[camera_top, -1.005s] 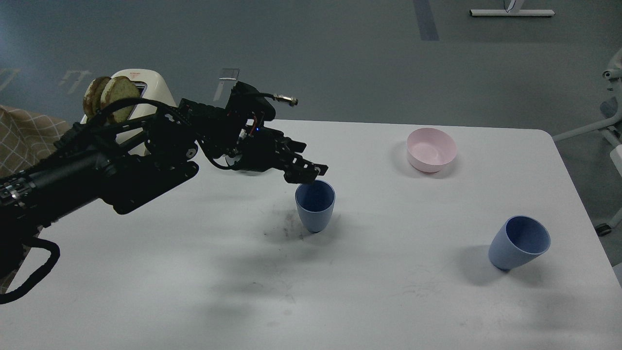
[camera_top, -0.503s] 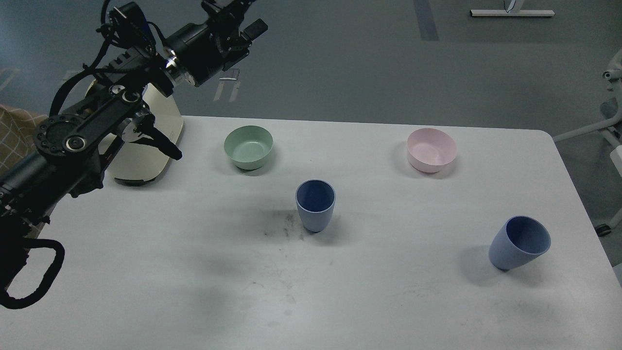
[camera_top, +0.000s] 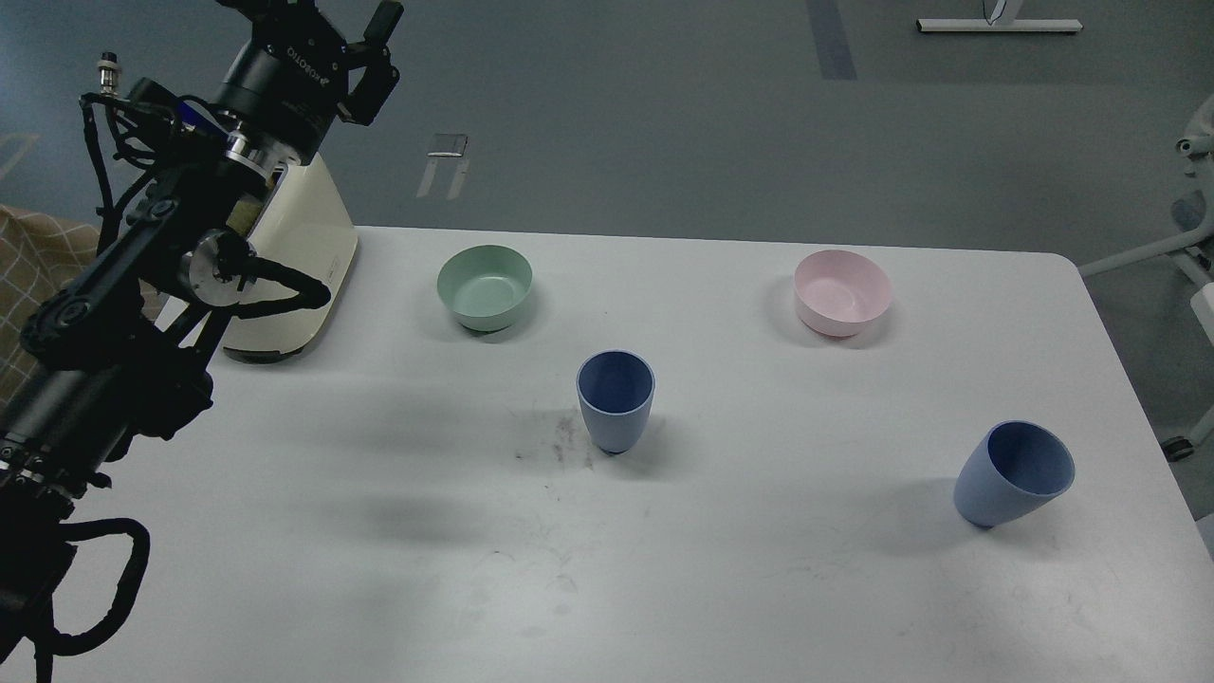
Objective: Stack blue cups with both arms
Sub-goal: 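Release the cup and lift the left arm back up, then reach the right hand to the other blue cup and grasp it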
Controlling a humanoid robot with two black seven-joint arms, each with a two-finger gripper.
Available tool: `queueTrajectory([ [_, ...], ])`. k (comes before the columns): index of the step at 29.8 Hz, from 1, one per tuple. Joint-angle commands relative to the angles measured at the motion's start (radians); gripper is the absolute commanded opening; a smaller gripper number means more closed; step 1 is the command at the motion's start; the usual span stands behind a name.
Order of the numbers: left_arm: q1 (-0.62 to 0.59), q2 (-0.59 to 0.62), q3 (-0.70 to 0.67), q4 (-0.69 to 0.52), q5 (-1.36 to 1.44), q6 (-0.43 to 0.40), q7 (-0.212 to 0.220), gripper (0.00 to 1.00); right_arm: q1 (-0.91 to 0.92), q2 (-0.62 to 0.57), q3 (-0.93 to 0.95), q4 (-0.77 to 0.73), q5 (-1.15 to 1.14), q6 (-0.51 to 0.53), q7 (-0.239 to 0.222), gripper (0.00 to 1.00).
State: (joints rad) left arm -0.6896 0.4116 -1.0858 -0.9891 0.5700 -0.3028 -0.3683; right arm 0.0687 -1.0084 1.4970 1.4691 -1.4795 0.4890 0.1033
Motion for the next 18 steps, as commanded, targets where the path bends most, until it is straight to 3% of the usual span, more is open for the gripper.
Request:
queueTrajectory([
  [1, 0.024, -0.004, -0.022, -0.02, -0.001, 0.004, 0.0, 0.98, -0.04, -0.007, -0.069, 0.092, -0.085, 0.0, -0.001, 1.0],
  [11, 0.027, -0.001, -0.017, -0.043, 0.007, 0.011, 0.0, 0.98, -0.04, -0.001, -0.244, 0.188, -0.35, 0.0, 0.001, 0.96],
  [18, 0.025, -0.008, -0.008, -0.043, 0.013, 0.016, 0.003, 0.98, -0.047, 0.02, -0.29, 0.178, -0.398, 0.0, -0.001, 0.8],
])
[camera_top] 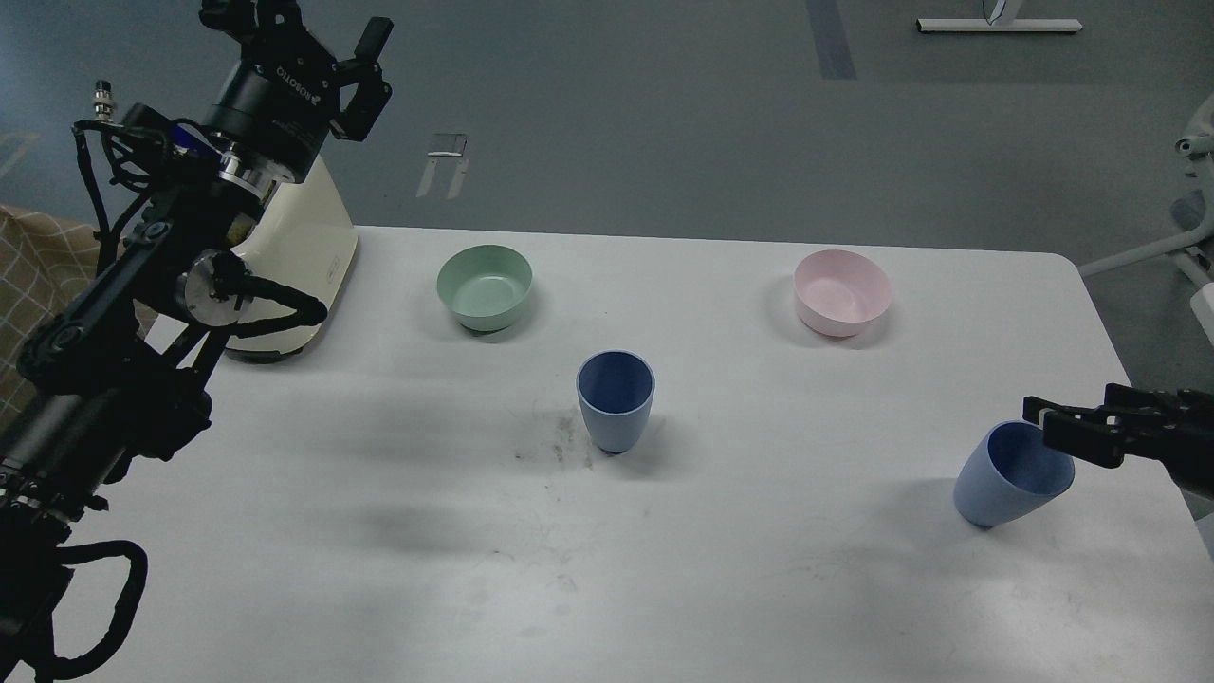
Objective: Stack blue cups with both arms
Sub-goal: 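Reach the right hand to the other blue cup and grasp it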
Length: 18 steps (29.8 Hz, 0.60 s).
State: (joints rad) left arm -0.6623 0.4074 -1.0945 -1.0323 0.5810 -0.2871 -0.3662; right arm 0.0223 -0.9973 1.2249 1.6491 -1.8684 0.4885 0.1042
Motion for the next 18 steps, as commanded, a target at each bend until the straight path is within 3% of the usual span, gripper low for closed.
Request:
queueTrajectory([
  [1, -0.002, -0.006, 0.001, 0.0, 0.002, 0.0, 0.001, 0.98, -0.002, 0.017, -0.022, -0.003, -0.009, 0.0, -0.001, 0.75],
  [5, -0.002, -0.007, 0.001, 0.0, 0.002, 0.009, 0.001, 0.98, -0.002, 0.045, -0.027, -0.006, -0.012, 0.0, -0.003, 0.7],
  [7, -0.002, -0.007, 0.002, 0.0, 0.002, 0.017, 0.001, 0.98, -0.001, 0.046, -0.028, -0.006, -0.014, 0.0, -0.012, 0.64],
  [9, -0.002, -0.009, 0.004, 0.0, 0.003, 0.026, 0.001, 0.98, -0.002, 0.046, -0.03, -0.006, -0.041, 0.0, -0.024, 0.5],
  [18, -0.005, -0.022, 0.004, 0.0, 0.003, 0.029, 0.001, 0.98, -0.005, 0.048, -0.03, -0.006, -0.052, 0.0, -0.028, 0.51],
])
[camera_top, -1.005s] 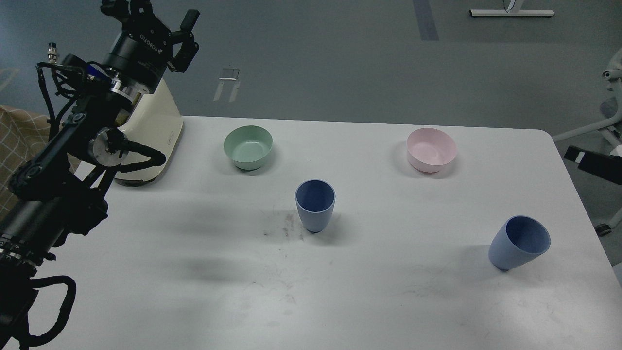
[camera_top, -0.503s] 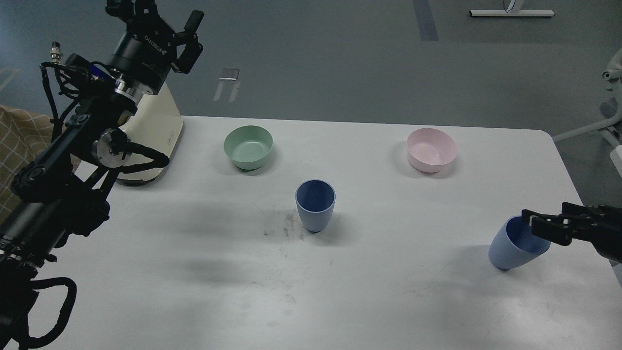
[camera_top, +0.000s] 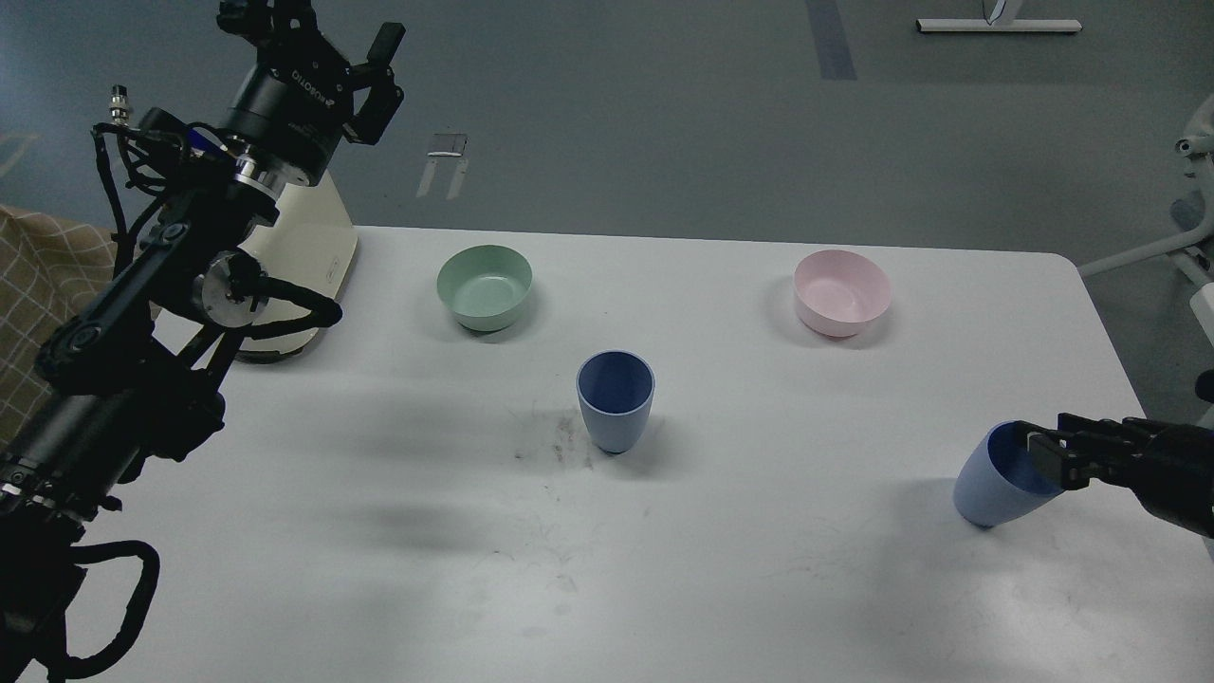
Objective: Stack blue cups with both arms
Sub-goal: 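Reach the right hand to the other blue cup and grasp it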
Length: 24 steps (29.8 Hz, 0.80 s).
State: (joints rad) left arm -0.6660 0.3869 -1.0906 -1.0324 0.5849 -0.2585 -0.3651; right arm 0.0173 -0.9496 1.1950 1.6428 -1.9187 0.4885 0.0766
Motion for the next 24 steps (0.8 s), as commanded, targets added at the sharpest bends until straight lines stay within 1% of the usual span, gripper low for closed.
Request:
queueTrajectory([
  [1, -0.001, -0.002, 0.0, 0.0, 0.0, -0.001, 0.0, 0.98, -0.002, 0.0, 0.0, 0.0, -0.002, 0.0, -0.001, 0.51],
  [6, -0.001, 0.0, 0.001, 0.0, 0.001, -0.001, 0.0, 0.98, -0.008, -0.001, 0.0, 0.0, -0.003, 0.0, -0.001, 0.53],
  [9, 0.0, -0.002, 0.001, 0.0, 0.001, 0.001, 0.0, 0.98, -0.022, -0.003, 0.0, -0.001, -0.051, 0.0, -0.003, 0.55],
  [13, 0.0, -0.011, 0.001, 0.002, 0.001, 0.001, 0.0, 0.98, -0.023, 0.021, -0.009, -0.003, -0.069, 0.0, -0.005, 0.54],
  [15, 0.002, -0.014, 0.001, 0.002, 0.004, 0.001, 0.0, 0.98, -0.023, 0.031, -0.015, -0.003, -0.072, 0.0, -0.011, 0.53],
  [16, 0.002, -0.016, 0.001, 0.003, 0.004, 0.001, 0.0, 0.98, -0.023, 0.032, -0.018, -0.003, -0.072, 0.0, -0.017, 0.48],
  [17, 0.002, -0.016, 0.001, 0.003, 0.004, 0.001, 0.0, 0.98, -0.023, 0.035, -0.02, -0.003, -0.072, 0.0, -0.018, 0.41],
  [18, 0.002, -0.016, 0.001, 0.003, 0.004, 0.001, 0.0, 0.98, -0.023, 0.035, -0.02, -0.003, -0.072, 0.0, -0.018, 0.41],
  [19, 0.0, -0.016, 0.001, 0.005, 0.004, 0.002, 0.0, 0.98, -0.023, 0.043, -0.02, -0.003, -0.072, 0.0, -0.02, 0.32],
  [20, 0.0, -0.016, 0.001, 0.006, 0.004, 0.004, 0.0, 0.98, -0.023, 0.048, -0.02, -0.004, -0.072, 0.0, -0.021, 0.27],
  [22, -0.001, -0.017, 0.001, 0.009, 0.004, 0.01, 0.0, 0.98, -0.023, 0.052, -0.02, -0.009, -0.072, 0.0, -0.037, 0.09],
  [24, -0.001, -0.017, 0.003, 0.009, 0.004, 0.012, 0.0, 0.98, -0.022, 0.052, -0.02, -0.014, -0.072, 0.0, -0.04, 0.0],
])
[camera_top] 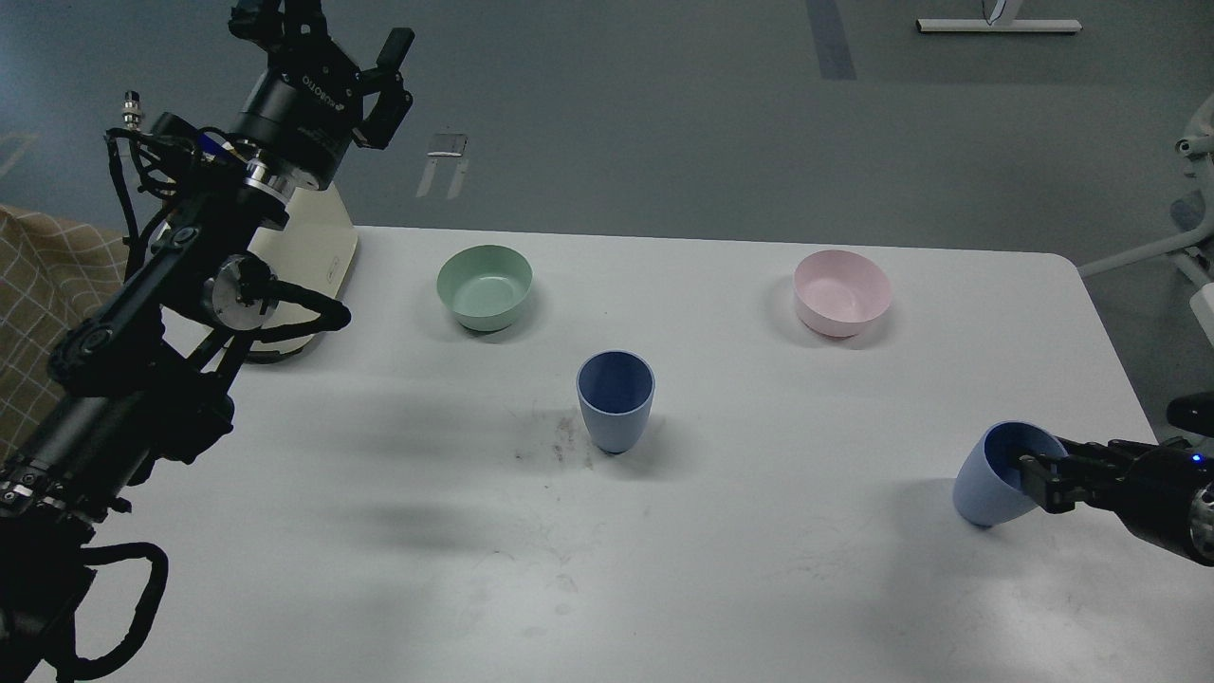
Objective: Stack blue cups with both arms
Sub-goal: 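Reach the right hand to the other blue cup and grasp it, then lift the blue cup with the right hand and tilt it over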
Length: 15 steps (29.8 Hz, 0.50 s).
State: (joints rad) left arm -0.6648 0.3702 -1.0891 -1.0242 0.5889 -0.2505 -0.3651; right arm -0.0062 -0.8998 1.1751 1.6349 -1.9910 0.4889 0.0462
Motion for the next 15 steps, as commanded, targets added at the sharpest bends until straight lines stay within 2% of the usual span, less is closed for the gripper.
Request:
queueTrajectory([
  [1, -0.002, 0.0, 0.002, 0.001, 0.0, 0.004, 0.0, 0.98, 0.002, 0.002, 0.001, -0.009, 0.0, 0.0, -0.009, 0.0],
  [9, -0.001, 0.001, 0.002, 0.003, 0.0, 0.005, 0.0, 0.98, 0.014, 0.01, 0.073, -0.014, 0.021, 0.0, 0.001, 0.0],
  [13, -0.004, 0.006, 0.002, 0.003, 0.0, 0.005, 0.0, 0.98, 0.04, 0.016, 0.198, -0.023, 0.135, 0.0, 0.004, 0.0],
  [15, -0.004, 0.004, 0.002, 0.003, 0.0, 0.005, 0.0, 0.98, 0.121, 0.015, 0.209, -0.023, 0.214, 0.0, 0.003, 0.0],
])
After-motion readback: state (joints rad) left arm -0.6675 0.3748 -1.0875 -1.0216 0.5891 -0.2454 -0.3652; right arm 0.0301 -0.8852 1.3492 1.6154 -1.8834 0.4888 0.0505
